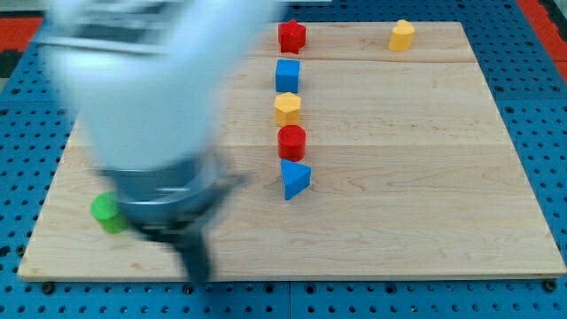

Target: Push the green circle to the bottom of the triangle

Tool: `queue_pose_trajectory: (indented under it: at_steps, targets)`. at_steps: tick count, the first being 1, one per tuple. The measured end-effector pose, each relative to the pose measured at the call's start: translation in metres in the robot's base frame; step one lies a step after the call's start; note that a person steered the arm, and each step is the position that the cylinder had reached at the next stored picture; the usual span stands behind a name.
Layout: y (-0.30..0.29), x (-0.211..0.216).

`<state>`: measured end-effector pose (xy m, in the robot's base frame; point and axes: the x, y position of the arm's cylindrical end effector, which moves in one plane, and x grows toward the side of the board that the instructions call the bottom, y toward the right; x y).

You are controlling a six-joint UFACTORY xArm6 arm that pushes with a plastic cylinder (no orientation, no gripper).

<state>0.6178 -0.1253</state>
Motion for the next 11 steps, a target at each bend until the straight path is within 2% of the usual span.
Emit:
queue_pose_trajectory:
  at_steps: [1, 2, 3, 5, 6, 8, 10, 11]
  targets:
    - [-0.124, -0.008]
    - [-0.134, -0.040]
    - [-0.105, -0.074]
    - [0.046, -0.077]
    - [0.078, -0.071]
    - [0.045, -0.019]
    - [0.125, -0.030]
    - [0.139, 0.000]
